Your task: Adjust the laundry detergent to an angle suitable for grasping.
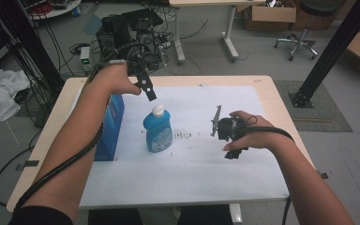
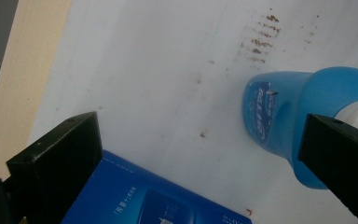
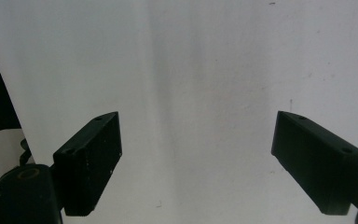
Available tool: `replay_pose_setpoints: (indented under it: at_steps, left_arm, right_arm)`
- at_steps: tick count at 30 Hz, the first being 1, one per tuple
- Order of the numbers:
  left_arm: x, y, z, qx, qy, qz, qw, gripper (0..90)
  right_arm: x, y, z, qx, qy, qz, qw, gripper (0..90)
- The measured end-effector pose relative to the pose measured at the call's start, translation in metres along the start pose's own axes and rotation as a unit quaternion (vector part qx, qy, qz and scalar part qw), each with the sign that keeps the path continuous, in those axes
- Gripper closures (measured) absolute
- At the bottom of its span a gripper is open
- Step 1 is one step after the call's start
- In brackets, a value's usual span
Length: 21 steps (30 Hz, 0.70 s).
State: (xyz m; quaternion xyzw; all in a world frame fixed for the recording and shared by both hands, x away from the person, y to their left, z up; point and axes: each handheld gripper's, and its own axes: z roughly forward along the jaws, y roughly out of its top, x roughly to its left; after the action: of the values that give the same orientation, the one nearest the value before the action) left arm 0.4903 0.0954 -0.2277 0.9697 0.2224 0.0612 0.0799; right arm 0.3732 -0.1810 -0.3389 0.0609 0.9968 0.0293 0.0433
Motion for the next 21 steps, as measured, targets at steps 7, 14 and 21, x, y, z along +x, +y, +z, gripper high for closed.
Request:
replay_pose_setpoints:
  at_steps: [7,14,21]
  left_arm:
    - [0.0004,0.0017,-0.0012,0.003,0.0,0.0,1.0,0.4]
    - [0.0,-0.0001,0.0003,0.002,-0.005,-0.005,1.0,0.4]
    - [0.0011,0.0053,-0.0021,0.008,0.0,-0.001,1.0,0.4]
  right_arm:
    - [-0.0018,-0.0028,-0.0053,-0.002,-0.004,0.0,1.0,16.0]
    - [-0.0012,-0.0013,-0.0057,-0.004,-0.002,-0.003,1.0,16.0]
    - [-0.0027,0.0011,-0.0058,-0.003,-0.006,-0.006,1.0,16.0]
